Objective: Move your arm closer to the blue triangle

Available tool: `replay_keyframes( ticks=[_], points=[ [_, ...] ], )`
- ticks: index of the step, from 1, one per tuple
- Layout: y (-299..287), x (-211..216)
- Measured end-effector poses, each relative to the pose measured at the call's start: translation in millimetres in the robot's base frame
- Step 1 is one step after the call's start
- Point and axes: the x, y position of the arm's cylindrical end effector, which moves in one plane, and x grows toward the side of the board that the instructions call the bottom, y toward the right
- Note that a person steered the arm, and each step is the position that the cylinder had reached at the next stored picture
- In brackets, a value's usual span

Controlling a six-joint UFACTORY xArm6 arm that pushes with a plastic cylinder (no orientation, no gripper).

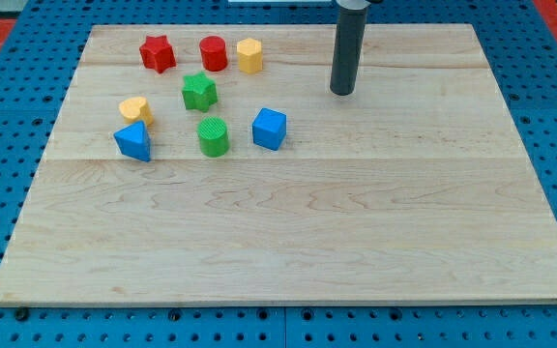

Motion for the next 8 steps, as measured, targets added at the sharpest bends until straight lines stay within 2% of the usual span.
replay_keyframes(
  ticks=[1, 2, 3, 4, 5, 6, 7, 8],
  points=[
    [11, 51],
    [24, 150],
    [-64, 227],
    [-226, 243],
    [-353, 209],
    [-378, 137],
    [-377, 111],
    [-375, 109]
  ],
)
